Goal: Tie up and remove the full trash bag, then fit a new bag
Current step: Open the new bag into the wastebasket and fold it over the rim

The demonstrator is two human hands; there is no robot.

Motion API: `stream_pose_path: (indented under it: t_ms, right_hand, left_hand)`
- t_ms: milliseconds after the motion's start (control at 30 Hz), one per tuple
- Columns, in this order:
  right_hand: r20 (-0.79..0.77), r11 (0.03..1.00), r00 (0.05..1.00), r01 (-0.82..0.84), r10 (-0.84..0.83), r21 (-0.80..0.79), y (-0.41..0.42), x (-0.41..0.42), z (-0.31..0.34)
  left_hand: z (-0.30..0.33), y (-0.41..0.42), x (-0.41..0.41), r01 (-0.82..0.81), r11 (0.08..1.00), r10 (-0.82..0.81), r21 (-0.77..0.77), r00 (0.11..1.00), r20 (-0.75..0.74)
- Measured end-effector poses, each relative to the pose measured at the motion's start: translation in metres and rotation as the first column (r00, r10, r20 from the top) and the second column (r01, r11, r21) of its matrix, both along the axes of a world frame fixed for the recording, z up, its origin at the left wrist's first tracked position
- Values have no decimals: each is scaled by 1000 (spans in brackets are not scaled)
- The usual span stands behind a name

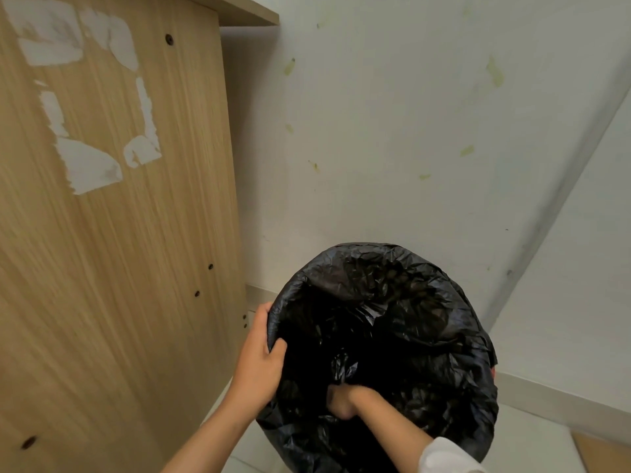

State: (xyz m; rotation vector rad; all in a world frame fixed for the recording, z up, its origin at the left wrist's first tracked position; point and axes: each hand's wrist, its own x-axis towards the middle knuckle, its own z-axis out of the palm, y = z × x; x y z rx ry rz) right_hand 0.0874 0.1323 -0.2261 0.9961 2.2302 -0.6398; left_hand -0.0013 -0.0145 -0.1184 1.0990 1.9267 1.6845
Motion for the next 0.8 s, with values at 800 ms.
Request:
stream_pose_path:
  t_ms: [800]
  right_hand:
    - [-163,1000,986,-26,24,-10,27,-2,-20]
  left_hand:
    - [1,2,0,-4,1000,4,-23,1000,-8]
